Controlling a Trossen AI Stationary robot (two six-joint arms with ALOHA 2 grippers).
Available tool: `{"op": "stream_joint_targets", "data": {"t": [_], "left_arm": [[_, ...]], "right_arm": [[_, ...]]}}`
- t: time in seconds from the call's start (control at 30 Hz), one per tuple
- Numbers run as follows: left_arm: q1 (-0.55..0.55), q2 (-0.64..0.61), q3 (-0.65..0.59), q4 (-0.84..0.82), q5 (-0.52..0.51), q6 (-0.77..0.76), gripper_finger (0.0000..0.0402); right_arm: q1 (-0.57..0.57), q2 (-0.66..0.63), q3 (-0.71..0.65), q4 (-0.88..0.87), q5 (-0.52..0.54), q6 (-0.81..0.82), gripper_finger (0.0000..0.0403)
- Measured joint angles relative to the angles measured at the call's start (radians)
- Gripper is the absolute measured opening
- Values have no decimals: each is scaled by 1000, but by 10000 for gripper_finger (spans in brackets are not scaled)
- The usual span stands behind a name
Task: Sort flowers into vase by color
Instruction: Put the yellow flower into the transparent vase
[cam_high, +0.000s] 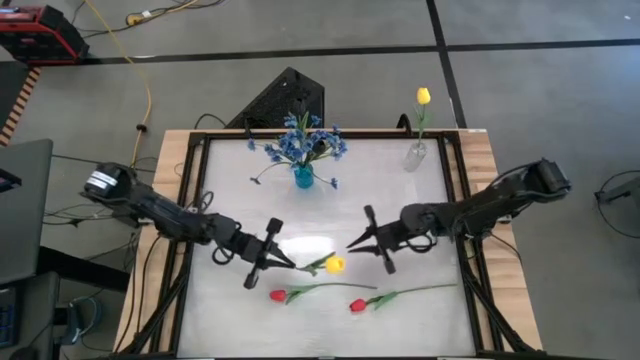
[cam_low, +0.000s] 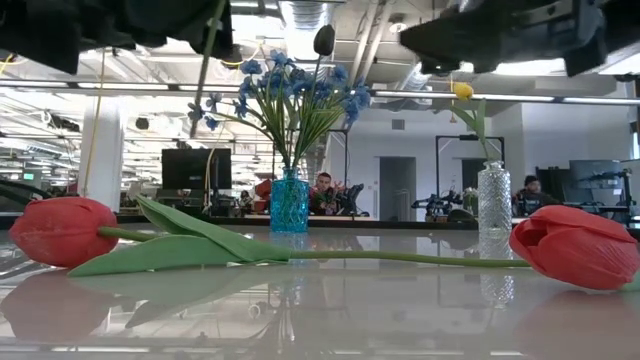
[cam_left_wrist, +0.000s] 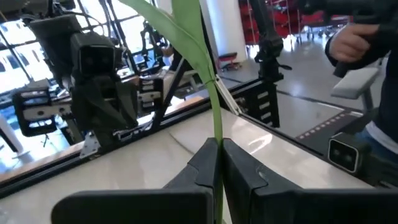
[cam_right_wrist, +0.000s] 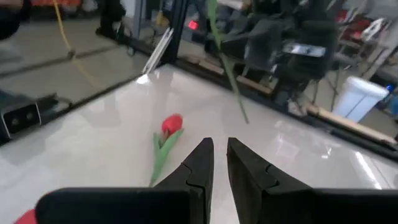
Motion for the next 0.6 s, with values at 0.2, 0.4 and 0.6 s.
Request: {"op": "stream_joint_targets", "data": {"t": [0.2,0.4,0.6], "left_arm": [[2,88,0,141,-3,22,0],[2,96,0,200,-5,62,0],[2,96,0,210,-54,74,0]], "right_arm": [[35,104,168,-145,9,-69,113],[57,154,279,-178,103,-75,182],[61,172,338,-181,103,-71,220]]}}
